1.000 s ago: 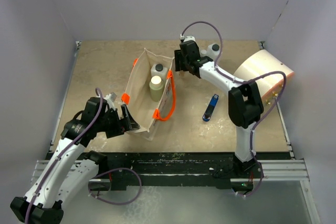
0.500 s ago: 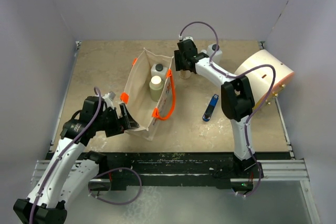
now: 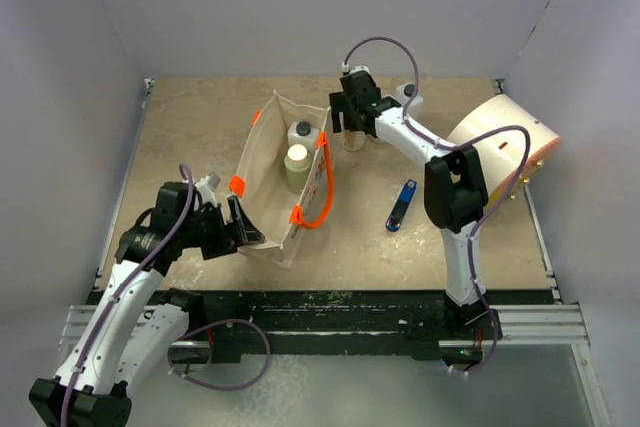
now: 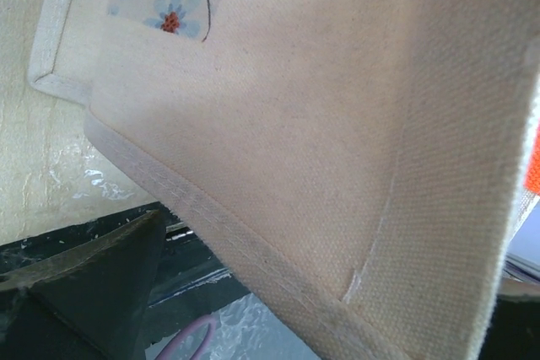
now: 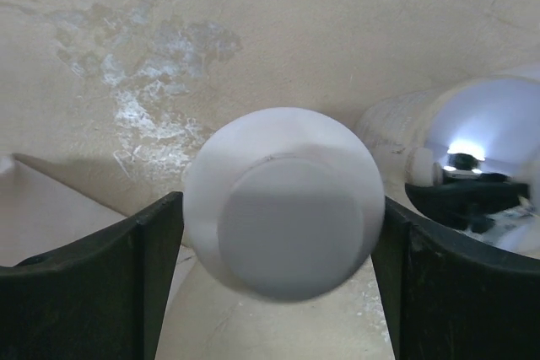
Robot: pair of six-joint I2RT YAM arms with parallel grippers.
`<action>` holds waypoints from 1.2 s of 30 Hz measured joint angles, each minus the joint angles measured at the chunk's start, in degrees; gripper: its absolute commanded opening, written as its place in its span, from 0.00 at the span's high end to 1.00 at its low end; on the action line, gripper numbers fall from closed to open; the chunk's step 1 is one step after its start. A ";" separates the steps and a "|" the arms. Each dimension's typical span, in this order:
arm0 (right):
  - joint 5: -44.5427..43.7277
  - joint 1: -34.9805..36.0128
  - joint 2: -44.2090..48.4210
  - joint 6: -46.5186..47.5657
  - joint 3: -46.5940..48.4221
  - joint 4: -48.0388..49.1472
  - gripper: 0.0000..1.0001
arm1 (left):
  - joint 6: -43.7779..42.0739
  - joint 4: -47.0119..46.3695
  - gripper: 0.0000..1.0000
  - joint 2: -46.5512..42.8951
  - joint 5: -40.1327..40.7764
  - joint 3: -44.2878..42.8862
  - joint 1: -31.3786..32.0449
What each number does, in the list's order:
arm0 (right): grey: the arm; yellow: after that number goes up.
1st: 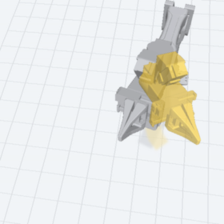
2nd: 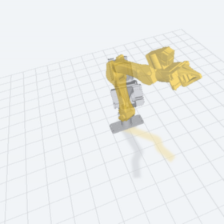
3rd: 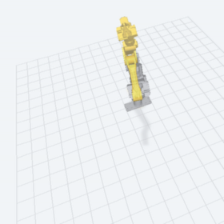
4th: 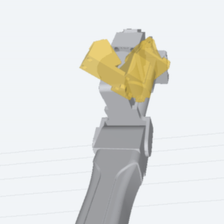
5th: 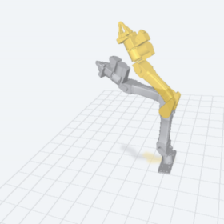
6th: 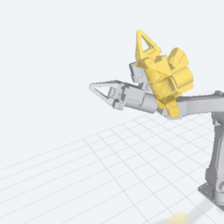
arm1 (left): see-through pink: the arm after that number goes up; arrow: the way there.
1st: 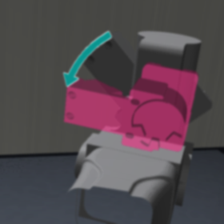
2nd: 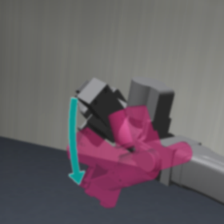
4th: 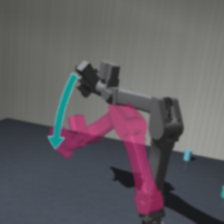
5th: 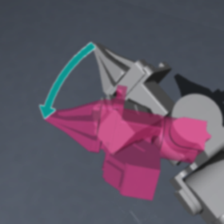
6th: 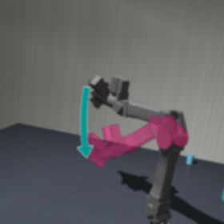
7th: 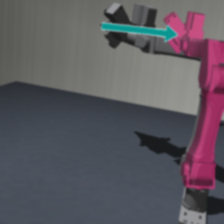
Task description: Take the personal care products out of the canvas bag
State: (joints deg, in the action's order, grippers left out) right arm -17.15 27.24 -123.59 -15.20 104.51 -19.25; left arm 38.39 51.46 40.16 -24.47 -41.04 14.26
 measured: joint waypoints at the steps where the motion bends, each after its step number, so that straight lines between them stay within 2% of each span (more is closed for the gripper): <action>1: -0.07 0.00 0.48 0.04 -0.02 0.02 0.13 | -0.13 -0.04 0.11 0.07 -0.26 0.00 0.00; 5: 0.17 0.02 7.76 0.09 -5.42 1.53 0.12 | -0.63 -0.66 0.12 0.17 -1.42 0.13 -0.02; 13: 3.76 0.02 31.06 -3.67 -30.03 8.04 0.11 | -2.21 -1.53 0.12 -0.39 -3.34 0.66 -0.02; 17: 7.15 0.22 36.22 -5.49 -36.70 7.67 0.11 | -2.32 -2.54 0.12 0.70 -4.68 0.68 -0.02; 22: 7.85 3.63 40.65 -5.35 -35.80 5.16 0.11 | -3.13 -2.99 0.11 1.55 -6.49 1.42 0.00; 27: 7.85 12.22 41.99 -3.93 -27.04 3.41 0.11 | -3.21 -3.48 0.11 2.27 -7.48 1.64 0.00; 31: 9.55 18.58 40.61 -2.21 -18.43 3.45 0.11 | -3.54 -4.00 0.11 2.47 -7.98 1.90 0.17; 36: 10.91 21.99 34.14 -0.66 -11.21 3.32 0.12 | -3.56 -4.24 0.11 2.93 -8.33 2.19 0.90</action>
State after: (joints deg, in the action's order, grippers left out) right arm -6.24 49.23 -89.45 -15.86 93.30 -15.92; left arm 34.83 47.22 43.09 -32.80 -38.85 15.16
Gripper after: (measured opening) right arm 0.889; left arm 0.892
